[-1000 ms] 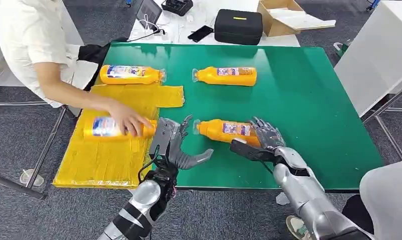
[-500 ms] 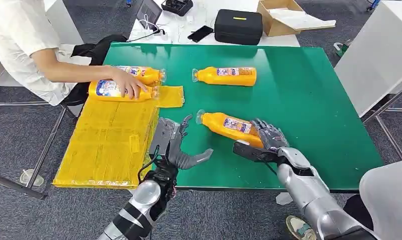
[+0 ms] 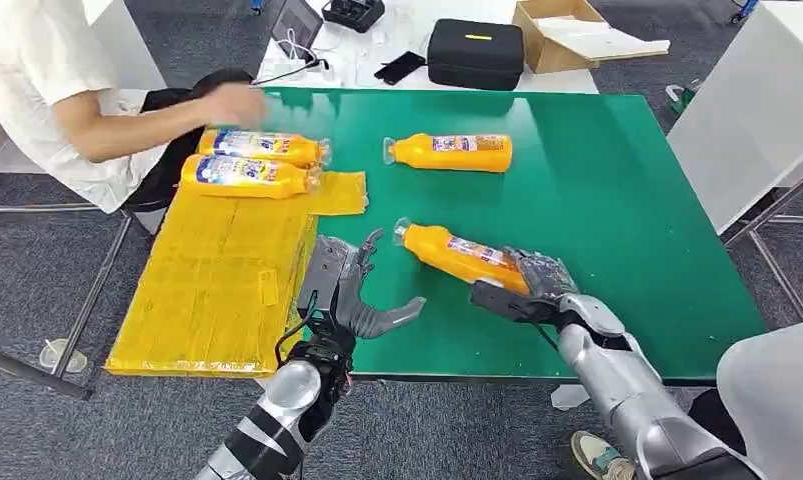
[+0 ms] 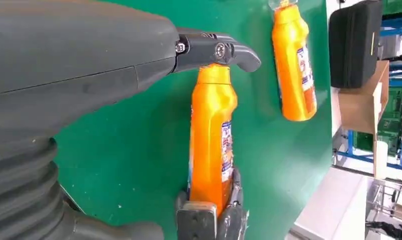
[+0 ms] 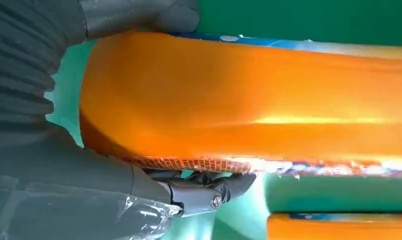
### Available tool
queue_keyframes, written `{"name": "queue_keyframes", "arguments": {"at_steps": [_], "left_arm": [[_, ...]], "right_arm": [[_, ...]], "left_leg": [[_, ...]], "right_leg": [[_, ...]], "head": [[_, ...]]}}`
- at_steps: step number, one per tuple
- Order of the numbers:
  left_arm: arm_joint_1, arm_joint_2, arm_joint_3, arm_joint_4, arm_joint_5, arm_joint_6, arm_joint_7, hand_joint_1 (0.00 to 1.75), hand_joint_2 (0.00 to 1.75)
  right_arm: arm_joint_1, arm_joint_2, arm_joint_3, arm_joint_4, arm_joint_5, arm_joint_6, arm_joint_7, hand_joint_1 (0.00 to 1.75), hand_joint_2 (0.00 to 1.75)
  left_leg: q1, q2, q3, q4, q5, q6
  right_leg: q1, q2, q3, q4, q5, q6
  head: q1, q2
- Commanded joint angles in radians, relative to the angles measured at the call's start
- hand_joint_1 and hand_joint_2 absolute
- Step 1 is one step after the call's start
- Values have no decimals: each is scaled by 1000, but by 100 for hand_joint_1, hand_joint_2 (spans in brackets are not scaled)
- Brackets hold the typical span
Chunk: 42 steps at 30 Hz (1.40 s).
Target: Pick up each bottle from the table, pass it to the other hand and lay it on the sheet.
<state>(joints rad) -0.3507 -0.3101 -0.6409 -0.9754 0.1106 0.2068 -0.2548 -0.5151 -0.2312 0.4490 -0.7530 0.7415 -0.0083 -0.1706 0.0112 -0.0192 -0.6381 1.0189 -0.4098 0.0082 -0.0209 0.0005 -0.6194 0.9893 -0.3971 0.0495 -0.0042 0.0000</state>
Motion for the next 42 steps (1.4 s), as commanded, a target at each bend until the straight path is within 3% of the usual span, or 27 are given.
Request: {"name": "queue_keyframes", "arguments": {"at_steps": [1,15,22,28,29,30,34,37,39,42], "left_arm": [[-47,34,-40,36,23,-8,-7,0,175],[-47,34,-40,36,23,-8,-7,0,175],[-49,32,-52,28,34,-12,0,0,175],[-51,33,-51,34,45,10,-32,0,175],[-26,20,-13,-5,56,63,-159,0,175],[6,16,-9,-47,84,65,-183,0,175],[108,42,-28,-183,244,101,-160,0,175],[142,82,-42,-172,338,101,-151,0,175],[160,106,-37,-129,446,49,-51,0,175],[179,124,-57,-86,492,-8,-47,0,175]], "right_arm": [[3,33,-39,112,-67,9,-15,175,175],[3,33,-39,112,-67,9,-15,175,175],[-18,41,-23,152,-26,-41,38,175,175],[16,73,-117,125,-168,-27,-116,175,175],[47,112,-203,66,-283,-66,-254,175,175],[72,132,-216,24,-296,-87,-274,175,175],[167,148,-244,-182,-359,-123,-238,175,175],[214,139,-266,-264,-394,-138,-241,175,175],[234,133,-274,-290,-405,-133,-241,175,175],[242,136,-279,-296,-419,-136,-257,175,175]], "left_leg": [[1,1,4,-1,-1,0],[1,2,5,-1,-1,0],[1,3,5,-1,-1,0],[1,2,7,-1,-1,0],[1,2,6,-1,-1,0],[1,3,8,-2,-1,0],[2,6,8,-1,-3,-1],[0,4,6,-2,-2,-1],[1,4,10,-3,-4,-1],[1,3,6,-3,-2,0]], "right_leg": [[1,0,4,-2,0,-2],[1,0,5,-1,0,-2],[1,1,5,-1,0,-2],[2,0,7,-2,0,-3],[1,0,7,-2,0,-2],[2,0,9,-3,0,-4],[2,4,7,-2,-1,-4],[1,2,5,-1,-1,-2],[2,2,10,-2,-3,-4],[1,1,6,-2,-2,-2]], "head": [[0,0],[0,0],[0,0],[0,0],[0,0],[0,0],[0,0],[-2,0],[-1,0],[-1,0]]}}
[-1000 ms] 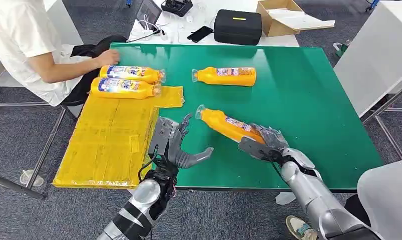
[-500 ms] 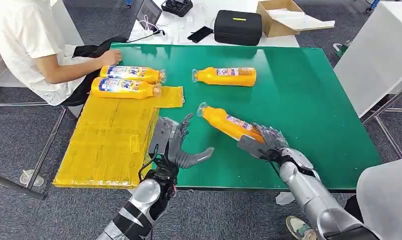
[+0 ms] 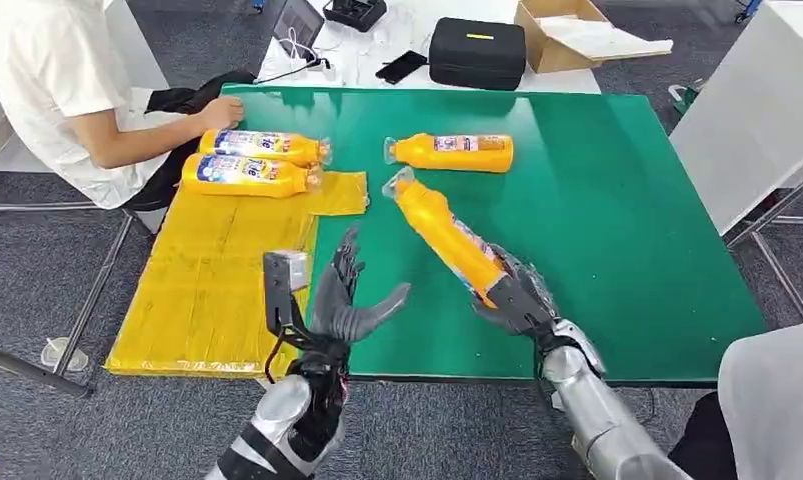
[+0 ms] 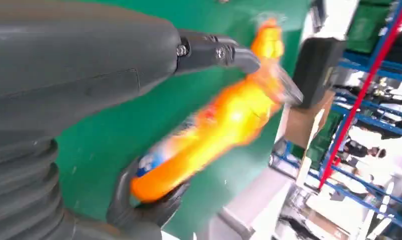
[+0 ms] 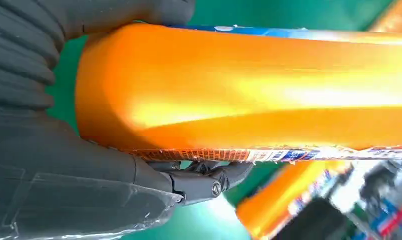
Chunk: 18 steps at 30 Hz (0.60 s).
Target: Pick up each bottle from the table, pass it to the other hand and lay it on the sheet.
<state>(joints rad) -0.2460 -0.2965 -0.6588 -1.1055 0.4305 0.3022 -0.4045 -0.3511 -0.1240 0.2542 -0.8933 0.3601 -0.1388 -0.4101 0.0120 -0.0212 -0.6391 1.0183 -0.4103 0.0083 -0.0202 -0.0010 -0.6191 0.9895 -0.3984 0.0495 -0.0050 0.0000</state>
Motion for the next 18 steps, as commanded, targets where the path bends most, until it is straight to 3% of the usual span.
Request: {"name": "queue_keyframes", "arguments": {"at_steps": [1,6,18], "left_arm": [[80,112,-39,43,186,-111,103,0,175],[86,105,-14,-2,163,-4,24,0,175],[87,107,-14,-6,163,3,25,0,175]], "right_arm": [[75,34,-84,-154,-42,-8,-22,175,175],[106,49,-89,-196,-56,-53,-34,175,175],[111,47,-90,-204,-58,-55,-33,175,175]], "left_leg": [[-1,4,4,-2,-1,0],[0,4,2,-1,-2,0],[-1,3,2,-1,-1,0]], "right_leg": [[0,3,3,-1,0,-1],[0,2,1,-1,0,-2],[-1,2,0,-1,0,-1]], "head": [[0,0],[0,0],[0,0]]}}
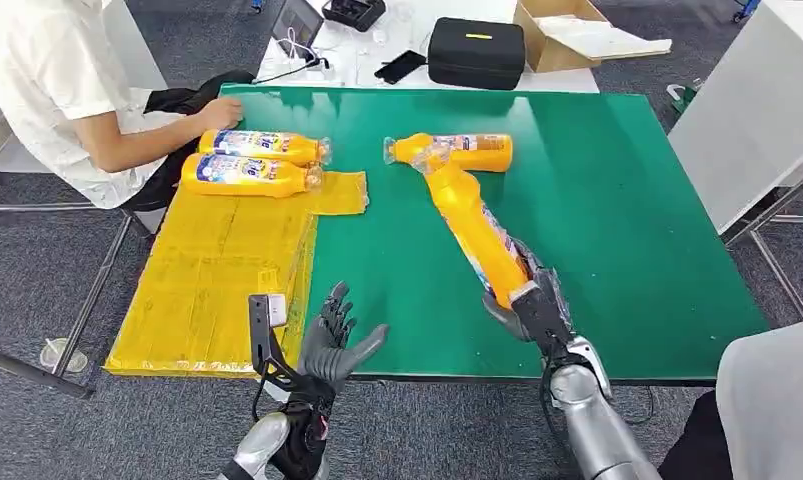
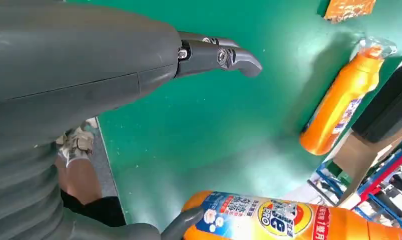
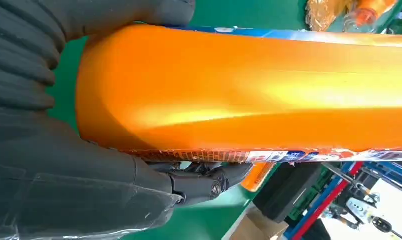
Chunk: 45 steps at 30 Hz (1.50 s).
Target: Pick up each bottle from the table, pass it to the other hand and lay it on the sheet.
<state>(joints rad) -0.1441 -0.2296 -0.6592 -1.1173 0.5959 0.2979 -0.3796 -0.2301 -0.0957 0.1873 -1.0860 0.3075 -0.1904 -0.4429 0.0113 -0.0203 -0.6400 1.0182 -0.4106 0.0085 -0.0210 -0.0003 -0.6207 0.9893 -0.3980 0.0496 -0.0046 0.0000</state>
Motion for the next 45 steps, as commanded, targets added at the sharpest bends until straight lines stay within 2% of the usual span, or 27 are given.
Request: {"name": "queue_keyframes", "arguments": {"at_steps": [1,4,7,8,11,14,21,26,31,33,34,40,41,42,43,45], "left_arm": [[-10,41,-11,2,-1,16,-4,0,175],[-4,52,-14,-1,16,-3,14,0,175],[-15,55,-14,-6,35,-49,12,0,175],[-23,55,-16,-11,28,-53,5,0,175],[-56,44,-23,-32,-16,-54,-27,0,175],[-83,25,-17,-17,-29,-61,-5,0,175],[-126,-5,36,13,27,-99,2,0,175],[-142,-17,73,8,57,-128,-18,0,175],[-143,-20,84,25,98,-168,13,0,175],[-152,-25,94,43,127,-214,5,0,175],[-151,-23,96,33,133,-236,-3,0,175],[-138,-17,118,-28,141,-269,-23,0,175],[-135,-17,121,-33,142,-270,-24,19,175],[-134,-16,122,-34,141,-272,-26,54,175],[-133,-15,120,-37,135,-275,-33,175,175],[-130,-14,119,-39,128,-281,-46,175,175]], "right_arm": [[-4,23,-30,-19,-11,-13,0,175,175],[5,27,-25,-28,-8,-16,-3,175,175],[-8,31,47,-11,43,-12,-13,175,175],[-10,40,62,-7,52,-12,-15,175,175],[-16,61,146,9,99,1,-29,175,175],[-35,84,239,24,115,14,-35,175,175],[-57,94,343,23,154,8,-40,175,175],[-72,102,376,42,141,14,-46,175,175],[-76,102,399,45,136,13,-64,175,175],[-89,105,420,50,133,24,-64,175,175],[-92,106,426,54,130,31,-67,175,175],[-87,108,435,66,116,50,-74,175,175],[-85,109,433,64,106,57,-78,175,175],[-85,109,433,64,104,60,-78,175,175],[-85,108,432,62,101,62,-79,175,175],[-84,108,428,60,88,72,-80,175,175]], "left_leg": [[0,2,2,0,-1,0],[1,4,5,0,-2,0],[0,2,1,0,-1,0],[1,6,5,0,-2,0],[1,5,3,0,-2,0],[1,6,4,1,-2,-1],[1,4,2,1,-1,0],[1,5,3,1,-1,0],[1,2,2,0,0,0],[1,5,6,0,-2,0],[0,2,2,0,0,0],[0,2,2,0,0,0],[1,4,4,0,-1,0],[1,3,3,0,-1,0],[1,3,3,0,-1,0],[1,3,3,0,-1,0]], "right_leg": [[1,1,2,-1,0,-1],[1,2,5,-1,-1,-3],[0,1,1,0,0,-1],[1,4,3,-1,0,-3],[1,3,2,0,0,-2],[2,5,2,0,0,-3],[1,3,1,0,0,-2],[1,3,2,0,0,-2],[1,1,2,0,0,-2],[2,3,5,0,-1,-3],[1,1,1,0,0,-1],[1,1,1,0,0,-1],[2,2,3,0,-1,-2],[1,1,2,0,0,-2],[1,2,2,0,0,-2],[1,1,3,0,-1,-2]], "head": [[0,0],[0,0],[0,0],[0,0],[0,0],[0,0],[0,0],[0,0],[0,0],[0,0],[0,0],[0,0],[0,0],[0,0],[0,0],[0,0]]}}
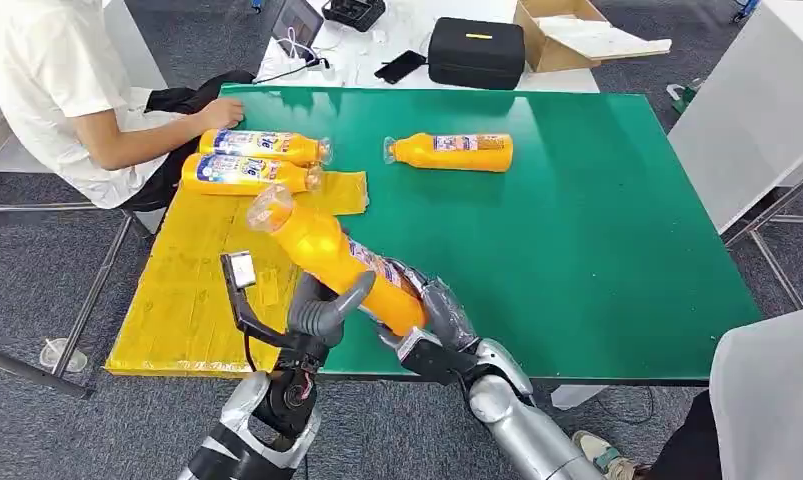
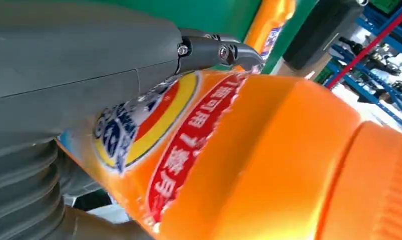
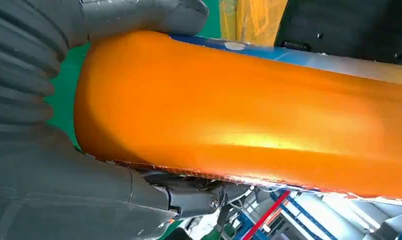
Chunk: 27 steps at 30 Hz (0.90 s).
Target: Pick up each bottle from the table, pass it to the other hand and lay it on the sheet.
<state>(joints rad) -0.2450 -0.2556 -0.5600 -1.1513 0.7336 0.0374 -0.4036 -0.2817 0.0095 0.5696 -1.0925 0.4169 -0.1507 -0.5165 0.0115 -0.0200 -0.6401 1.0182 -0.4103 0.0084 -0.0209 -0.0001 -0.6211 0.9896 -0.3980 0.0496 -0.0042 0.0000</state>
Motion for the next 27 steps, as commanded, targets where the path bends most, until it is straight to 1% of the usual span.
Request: {"name": "queue_keyframes", "arguments": {"at_steps": [1,3,4,5,7,8,9,10,11,14,15,16,17,18,20,22,23,24,25,26,27], "left_arm": [[-30,12,20,-5,-9,-20,-22,175,175],[-30,12,20,-5,-9,-20,-22,175,175],[-30,12,20,-5,-9,-20,-22,175,175],[-26,13,18,-10,-14,-27,-27,175,175],[-21,13,18,-17,-17,-36,-32,175,175],[-18,13,19,-24,-18,-41,-35,175,175],[-16,12,20,-27,-20,-43,-37,175,175],[-16,14,17,-28,-28,-42,-40,175,175],[-16,14,17,-28,-28,-42,-40,175,175],[-16,12,17,-25,-29,-41,-41,175,175],[-16,12,17,-25,-31,-41,-42,175,175],[-14,14,18,-24,-35,-41,-46,175,175],[-11,13,24,-26,-39,-34,-54,175,175],[-11,13,27,-28,-43,-26,-59,175,175],[-10,8,53,-32,-73,72,-61,175,175],[-11,10,55,-34,-73,73,-60,175,175],[-16,8,61,-27,-117,165,-80,175,175],[-27,5,76,-14,-151,256,-94,175,175],[-24,4,96,-16,-151,281,-102,175,175],[-24,11,106,-18,-159,302,-109,175,175],[-25,20,113,-20,-177,332,-121,175,175]], "right_arm": [[-32,3,45,66,-21,33,-6,175,175],[-32,3,45,66,-21,33,-6,175,175],[-32,3,45,66,-21,33,-6,175,175],[-33,2,42,67,-29,40,-5,175,175],[-32,1,40,73,-30,45,-4,175,175],[-31,2,38,80,-32,49,-3,175,175],[-31,5,37,88,-36,56,-3,175,175],[-29,7,36,91,-38,58,-4,175,175],[-29,7,36,91,-38,58,-4,175,175],[-27,9,34,90,-40,60,-5,173,175],[-26,11,33,89,-42,61,-5,164,175],[-23,14,30,87,-45,63,-6,131,175],[-18,18,24,85,-51,61,-5,9,175],[-16,20,21,85,-55,61,-3,0,175],[0,25,19,78,-39,19,10,0,175],[3,26,21,78,-38,17,10,0,175],[13,27,19,66,-17,-17,-2,0,175],[42,39,0,36,9,-95,-37,0,175],[63,58,-23,17,17,-178,-67,0,0],[75,71,-36,2,21,-236,-85,0,0],[84,83,-48,-12,27,-305,-107,0,0]], "left_leg": [[0,2,2,0,-1,0],[1,4,7,0,-3,0],[0,1,2,0,-1,0],[1,2,5,0,-2,0],[0,2,3,0,-1,0],[1,4,8,0,-3,0],[0,2,4,0,-1,0],[1,3,6,0,-2,0],[1,1,2,0,-1,0],[1,2,4,0,-2,0],[1,2,3,0,-1,0],[1,4,8,0,-3,0],[1,2,4,0,-1,0],[1,2,5,0,-2,0],[1,1,3,0,-1,0],[1,2,4,0,-2,0],[1,2,5,0,-2,0],[1,3,6,0,-2,0],[1,1,4,0,-1,0],[1,2,6,0,-2,0],[1,1,4,0,-2,0]], "right_leg": [[1,1,2,0,0,-2],[2,1,7,-1,-2,-3],[1,0,2,0,0,-1],[1,1,4,0,-1,-3],[1,0,2,0,-1,-2],[2,2,7,-1,-2,-4],[1,1,3,-1,-1,-2],[2,1,5,-1,-1,-3],[1,0,2,-1,0,-1],[2,0,4,-1,-1,-2],[1,0,3,-1,-1,-2],[2,1,8,-1,-2,-4],[1,0,4,-1,-1,-2],[2,0,5,-1,-1,-3],[1,0,3,-1,-1,-2],[2,0,4,-1,-1,-2],[2,1,5,-1,-1,-3],[2,1,5,-1,-1,-3],[1,0,3,-1,-1,-2],[2,0,5,-1,-2,-3],[2,0,4,-1,-1,-2]], "head": [[0,0],[-1,0],[0,0],[0,0],[0,0],[0,0],[0,0],[0,0],[0,0],[0,0],[0,0],[0,0],[0,0],[0,0],[0,0],[0,0],[0,0],[0,0],[0,0],[0,0],[0,0]]}}
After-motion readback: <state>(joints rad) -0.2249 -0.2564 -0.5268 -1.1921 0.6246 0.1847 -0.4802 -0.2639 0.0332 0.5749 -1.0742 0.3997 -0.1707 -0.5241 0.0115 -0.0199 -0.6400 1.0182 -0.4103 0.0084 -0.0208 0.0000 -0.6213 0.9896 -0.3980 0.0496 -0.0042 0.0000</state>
